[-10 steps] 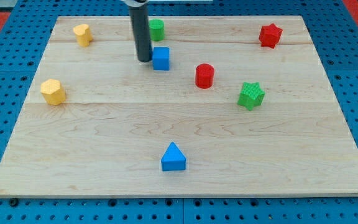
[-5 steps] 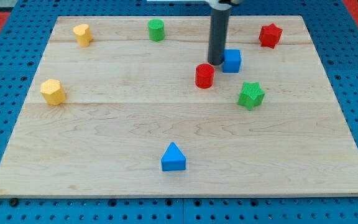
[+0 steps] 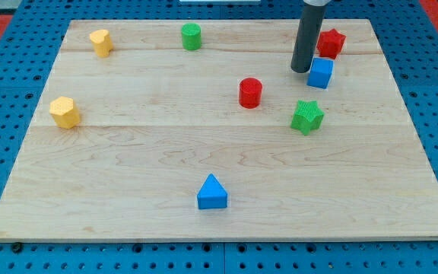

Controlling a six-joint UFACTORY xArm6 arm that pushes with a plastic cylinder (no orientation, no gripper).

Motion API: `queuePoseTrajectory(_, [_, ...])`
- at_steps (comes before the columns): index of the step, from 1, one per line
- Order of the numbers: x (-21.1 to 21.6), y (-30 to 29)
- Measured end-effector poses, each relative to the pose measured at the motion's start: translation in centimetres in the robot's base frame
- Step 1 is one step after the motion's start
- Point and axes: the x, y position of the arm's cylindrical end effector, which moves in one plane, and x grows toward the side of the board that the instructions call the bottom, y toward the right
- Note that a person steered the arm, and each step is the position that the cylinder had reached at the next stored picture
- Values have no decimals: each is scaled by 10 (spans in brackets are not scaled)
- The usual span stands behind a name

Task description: Drag the blue cube to the center right

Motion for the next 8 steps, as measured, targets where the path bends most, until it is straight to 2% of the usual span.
queuePoseTrajectory(1, [-12, 13])
queuePoseTrajectory(4, [59, 34])
queuePoseTrajectory(8, [59, 51])
